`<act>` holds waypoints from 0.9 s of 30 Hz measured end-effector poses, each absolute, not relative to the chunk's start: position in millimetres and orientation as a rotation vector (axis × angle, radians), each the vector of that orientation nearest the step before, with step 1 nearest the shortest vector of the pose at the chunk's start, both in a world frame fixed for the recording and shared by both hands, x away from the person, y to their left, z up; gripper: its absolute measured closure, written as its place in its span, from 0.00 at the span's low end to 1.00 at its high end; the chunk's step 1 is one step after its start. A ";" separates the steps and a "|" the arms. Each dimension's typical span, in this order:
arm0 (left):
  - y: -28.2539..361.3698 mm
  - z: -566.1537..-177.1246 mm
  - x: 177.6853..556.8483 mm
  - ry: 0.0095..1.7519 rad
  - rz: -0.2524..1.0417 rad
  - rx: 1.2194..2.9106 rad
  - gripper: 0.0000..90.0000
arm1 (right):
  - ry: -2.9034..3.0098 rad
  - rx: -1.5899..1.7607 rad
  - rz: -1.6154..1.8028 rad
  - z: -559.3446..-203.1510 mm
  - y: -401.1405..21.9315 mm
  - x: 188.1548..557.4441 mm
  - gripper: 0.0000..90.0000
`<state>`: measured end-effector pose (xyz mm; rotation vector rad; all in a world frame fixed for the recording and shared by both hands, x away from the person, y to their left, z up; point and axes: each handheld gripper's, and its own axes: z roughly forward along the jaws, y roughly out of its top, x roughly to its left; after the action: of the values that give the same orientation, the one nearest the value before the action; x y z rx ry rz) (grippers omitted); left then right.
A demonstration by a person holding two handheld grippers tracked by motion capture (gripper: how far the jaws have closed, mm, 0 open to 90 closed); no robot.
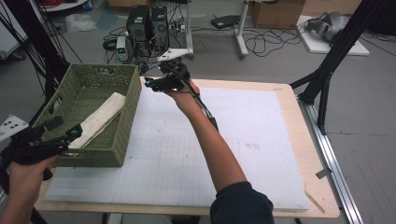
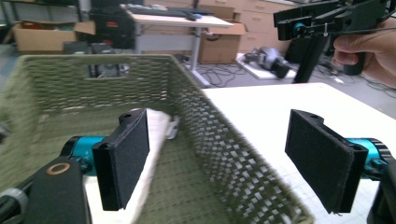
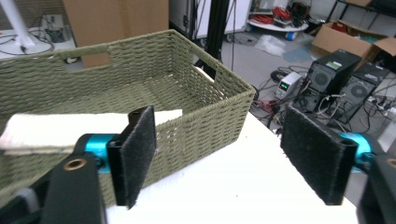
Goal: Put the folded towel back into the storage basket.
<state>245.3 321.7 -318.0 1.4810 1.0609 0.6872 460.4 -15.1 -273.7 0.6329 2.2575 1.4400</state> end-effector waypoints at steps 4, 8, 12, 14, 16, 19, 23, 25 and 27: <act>301.3 -320.4 253.5 1.022 0.658 1.490 0.25 | 2.272 0.634 1.448 -274.5 -36.8 452.8 0.21; 283.4 -323.5 261.1 0.988 0.631 1.504 0.25 | 2.266 0.619 1.427 -277.3 -62.2 442.6 0.20; 263.9 -327.0 268.7 0.951 0.598 1.516 0.25 | 2.238 0.665 1.442 -282.9 -92.0 431.5 0.16; 253.1 -329.8 272.5 0.931 0.578 1.526 0.25 | 2.226 0.702 1.436 -287.5 -107.7 424.5 0.14; 241.8 -332.9 276.8 0.911 0.559 1.538 0.25 | 2.215 0.730 1.437 -293.3 -125.0 417.1 0.14; 225.2 -336.9 282.9 0.881 0.533 1.548 0.25 | 2.218 0.763 1.399 -301.5 -150.3 403.4 0.12; 203.2 -341.2 290.0 0.849 0.502 1.562 0.25 | 2.179 0.788 1.403 -311.7 -179.2 385.0 0.12; 193.4 -343.7 292.7 0.831 0.488 1.567 0.25 | 2.166 0.809 1.395 -318.0 -194.2 375.5 0.12; 184.1 -347.2 295.2 0.814 0.483 1.580 0.25 | 2.153 0.824 1.373 -324.5 -208.3 365.3 0.12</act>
<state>295.2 184.1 -347.2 1.5797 0.8136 0.4826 365.3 -208.3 -324.5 0.8235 2.1530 1.3728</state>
